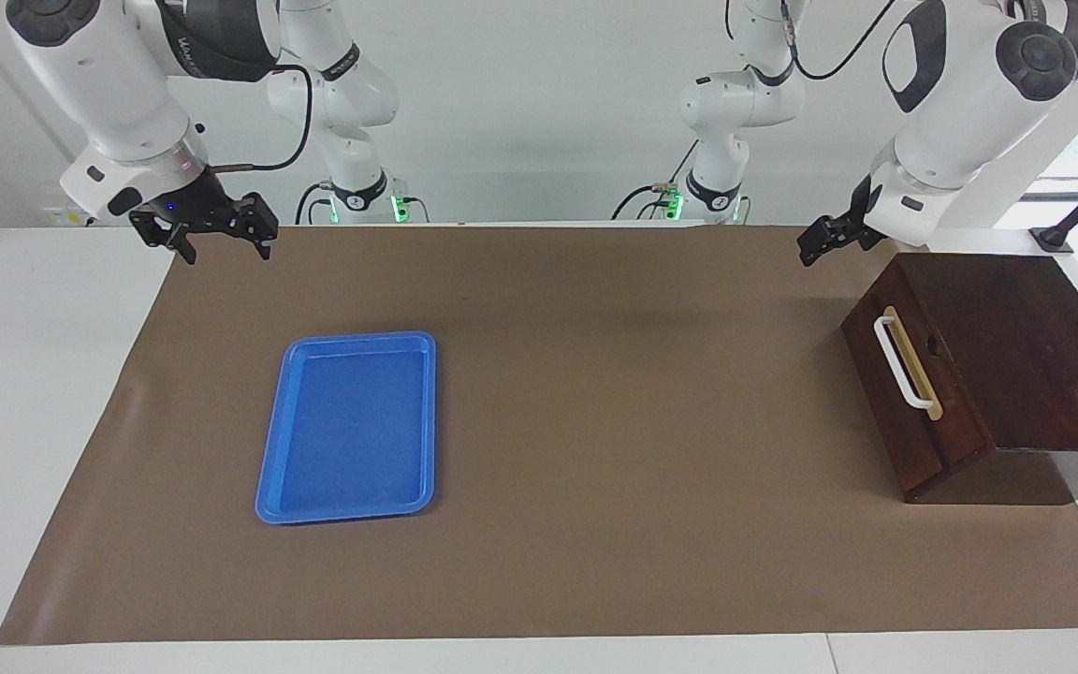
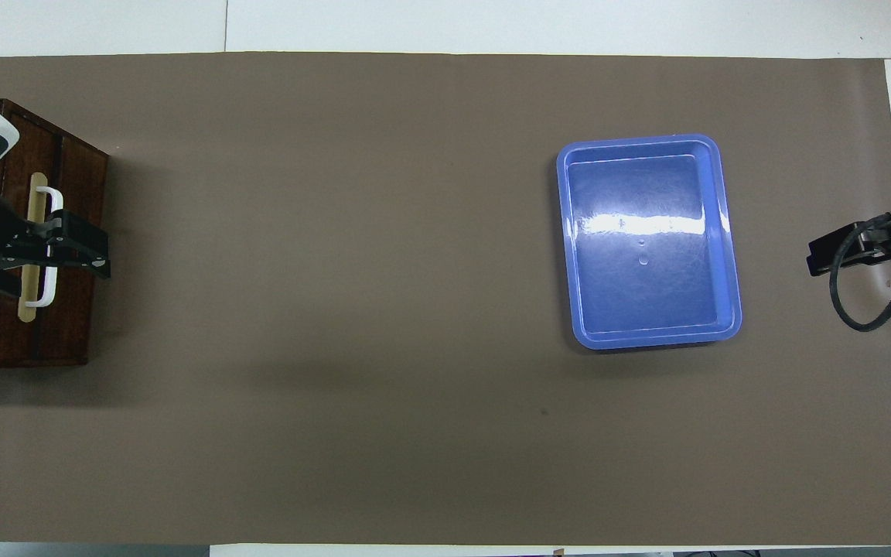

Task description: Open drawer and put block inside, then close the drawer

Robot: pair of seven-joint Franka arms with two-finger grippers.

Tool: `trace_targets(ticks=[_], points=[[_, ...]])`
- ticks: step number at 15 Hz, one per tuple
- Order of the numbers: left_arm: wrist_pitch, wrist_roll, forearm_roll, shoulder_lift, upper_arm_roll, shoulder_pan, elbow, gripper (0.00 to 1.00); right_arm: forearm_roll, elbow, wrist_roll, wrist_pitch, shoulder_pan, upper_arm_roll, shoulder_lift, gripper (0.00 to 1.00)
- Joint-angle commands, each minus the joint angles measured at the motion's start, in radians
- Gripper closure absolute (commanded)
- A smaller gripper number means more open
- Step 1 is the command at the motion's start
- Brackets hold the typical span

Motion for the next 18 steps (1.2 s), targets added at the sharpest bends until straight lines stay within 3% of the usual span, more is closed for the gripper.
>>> trace_targets(ticks=[1,18], points=[[0.016,0.020,-0.012,-0.016,0.011,-0.010,0.012,0.00,-0.005,-0.003,-0.006,0.013,0.002,0.000,-0.006,0.00],[0.065,0.058,-0.010,-0.024,0.010,-0.009,0.001,0.00,-0.002,-0.003,-0.008,0.011,0.002,0.000,-0.006,0.00]])
